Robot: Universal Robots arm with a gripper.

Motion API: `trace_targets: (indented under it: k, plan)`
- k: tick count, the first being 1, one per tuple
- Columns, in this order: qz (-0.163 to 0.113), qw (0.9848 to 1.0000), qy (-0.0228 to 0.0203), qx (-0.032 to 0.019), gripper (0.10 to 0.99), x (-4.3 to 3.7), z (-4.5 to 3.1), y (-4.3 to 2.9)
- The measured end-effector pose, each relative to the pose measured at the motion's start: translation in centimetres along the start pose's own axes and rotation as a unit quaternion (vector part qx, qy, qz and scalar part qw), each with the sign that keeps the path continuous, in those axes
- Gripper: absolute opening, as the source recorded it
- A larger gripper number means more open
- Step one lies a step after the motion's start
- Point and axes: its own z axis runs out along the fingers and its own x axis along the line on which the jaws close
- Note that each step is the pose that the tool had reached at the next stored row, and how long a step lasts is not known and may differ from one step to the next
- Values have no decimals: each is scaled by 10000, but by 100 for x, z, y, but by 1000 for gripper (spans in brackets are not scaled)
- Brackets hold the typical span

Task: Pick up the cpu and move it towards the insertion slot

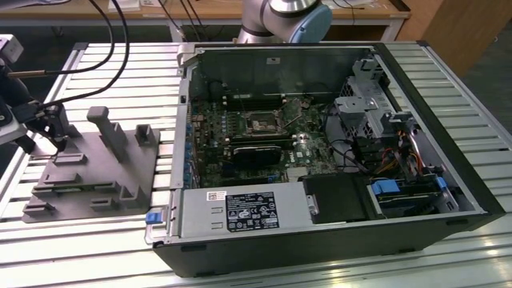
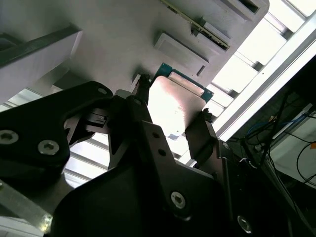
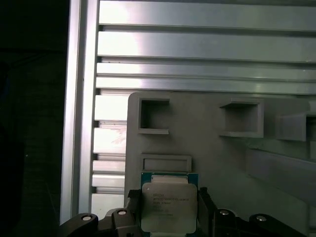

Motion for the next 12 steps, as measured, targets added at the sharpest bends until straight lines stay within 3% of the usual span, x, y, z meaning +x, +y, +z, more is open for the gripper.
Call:
trace_targets:
  k: [12]
  plan:
    - [0,10000,0,0,545,0,-41,2]
